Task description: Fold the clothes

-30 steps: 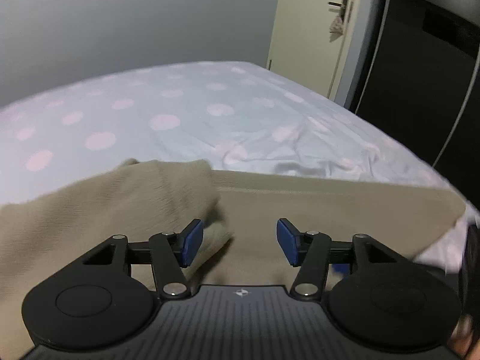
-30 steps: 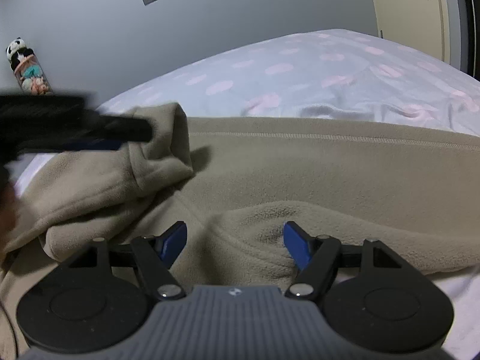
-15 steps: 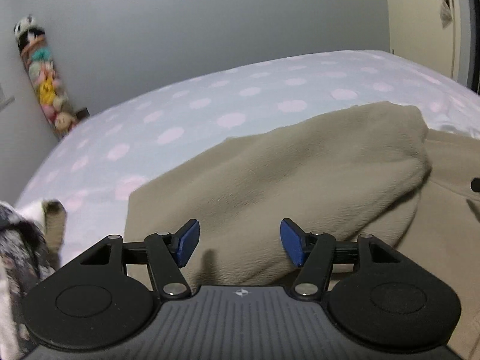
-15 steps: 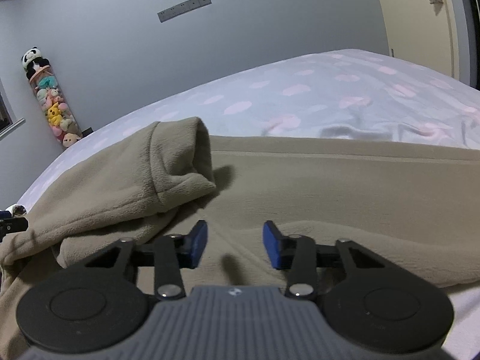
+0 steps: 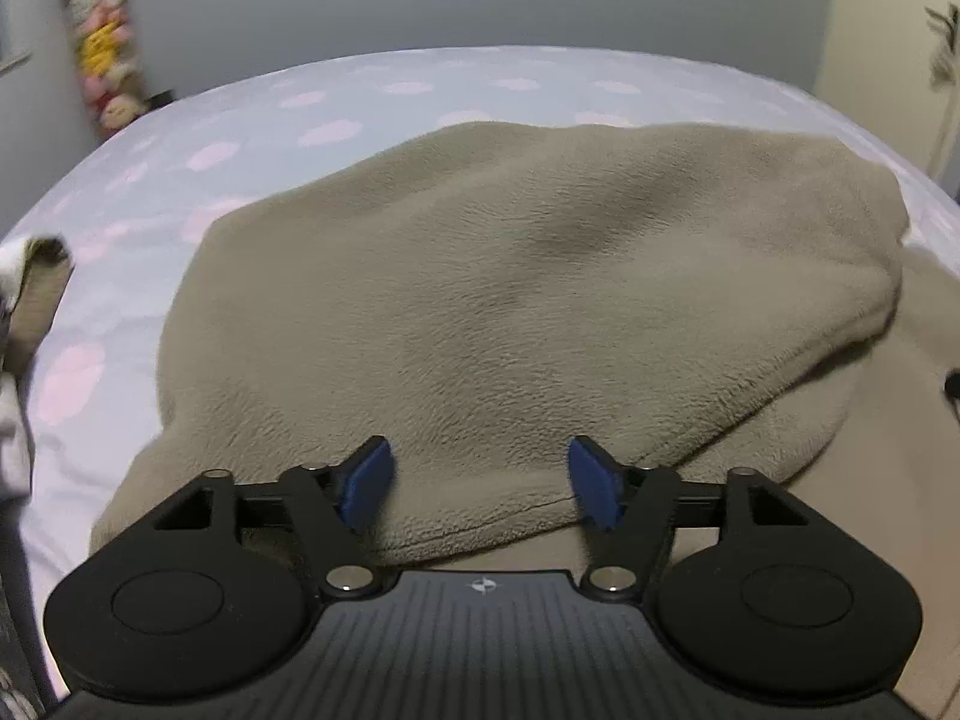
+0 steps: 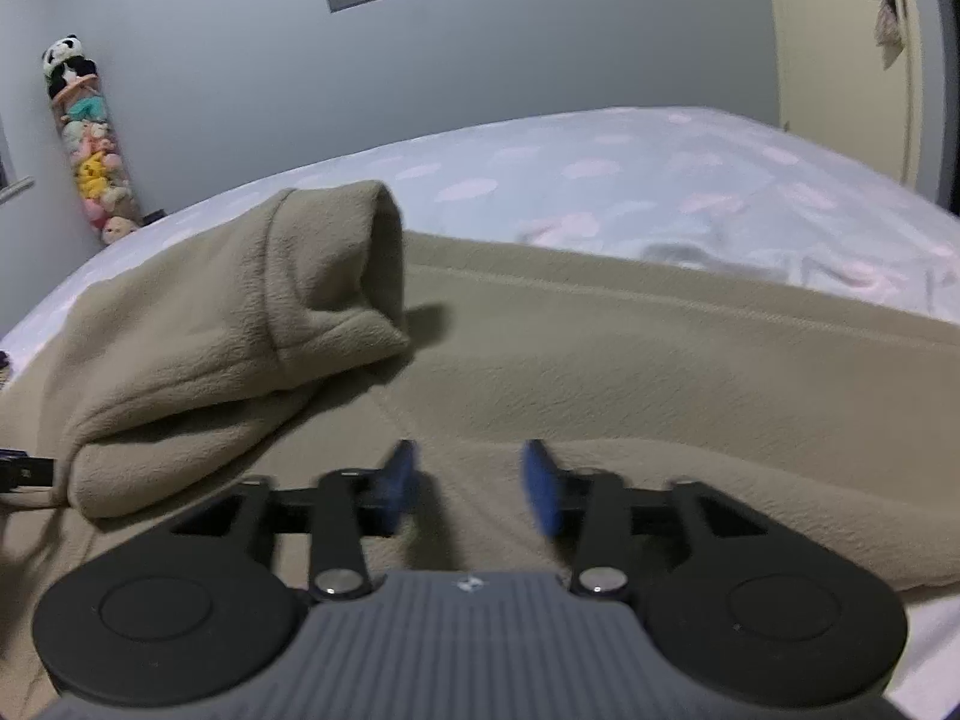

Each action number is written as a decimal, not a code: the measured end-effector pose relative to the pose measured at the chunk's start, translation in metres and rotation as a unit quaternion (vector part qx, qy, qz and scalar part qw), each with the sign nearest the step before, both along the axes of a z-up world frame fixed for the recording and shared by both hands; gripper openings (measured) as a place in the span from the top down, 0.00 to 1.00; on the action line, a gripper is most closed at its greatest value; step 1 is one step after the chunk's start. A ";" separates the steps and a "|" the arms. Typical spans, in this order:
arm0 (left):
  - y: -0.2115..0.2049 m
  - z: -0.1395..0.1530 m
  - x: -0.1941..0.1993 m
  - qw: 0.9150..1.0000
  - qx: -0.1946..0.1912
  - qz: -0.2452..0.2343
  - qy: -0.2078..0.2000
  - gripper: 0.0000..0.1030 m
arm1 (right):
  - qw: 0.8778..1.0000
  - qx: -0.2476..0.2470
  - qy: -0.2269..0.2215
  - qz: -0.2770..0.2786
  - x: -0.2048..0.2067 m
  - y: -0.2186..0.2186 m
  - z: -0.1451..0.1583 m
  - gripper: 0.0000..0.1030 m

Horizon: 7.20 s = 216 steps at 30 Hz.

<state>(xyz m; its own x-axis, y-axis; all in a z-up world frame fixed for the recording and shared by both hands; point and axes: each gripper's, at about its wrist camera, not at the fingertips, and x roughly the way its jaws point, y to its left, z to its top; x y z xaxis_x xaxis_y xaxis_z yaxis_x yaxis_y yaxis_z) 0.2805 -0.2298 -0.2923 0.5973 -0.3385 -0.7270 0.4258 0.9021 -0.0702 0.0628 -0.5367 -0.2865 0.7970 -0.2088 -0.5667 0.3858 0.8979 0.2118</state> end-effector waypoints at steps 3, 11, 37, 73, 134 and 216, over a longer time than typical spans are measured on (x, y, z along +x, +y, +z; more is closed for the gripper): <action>0.008 -0.002 -0.002 0.999 -0.033 0.021 -0.003 0.32 | 0.999 -0.012 0.016 0.026 0.006 0.009 -0.003 0.15; 0.005 0.005 -0.009 0.999 -0.020 0.032 0.006 0.25 | 0.999 0.022 0.004 0.024 0.007 0.007 -0.004 0.01; 0.006 0.094 -0.060 0.997 -0.007 0.021 -0.070 0.29 | 0.990 -0.027 -0.050 -0.131 -0.083 -0.051 0.063 0.01; 0.018 0.090 -0.040 0.998 -0.045 0.037 0.002 0.29 | 0.884 0.292 0.006 -0.364 -0.301 -0.339 0.008 0.57; 0.191 0.068 0.038 0.997 -0.057 0.041 0.045 0.28 | 0.964 0.105 0.125 0.208 0.262 0.259 0.073 0.75; 0.140 0.064 -0.264 0.840 0.353 -0.395 -0.117 0.37 | 0.718 -0.440 0.283 0.458 -0.192 0.238 0.096 0.60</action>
<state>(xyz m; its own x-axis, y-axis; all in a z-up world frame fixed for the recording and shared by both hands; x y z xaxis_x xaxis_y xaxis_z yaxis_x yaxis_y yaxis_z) 0.0166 -0.0902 -0.2287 0.5422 -0.2309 -0.8079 0.8397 0.1131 0.5312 -0.1295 -0.2992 -0.1901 0.5223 -0.2203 -0.8238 -0.6519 0.5196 -0.5523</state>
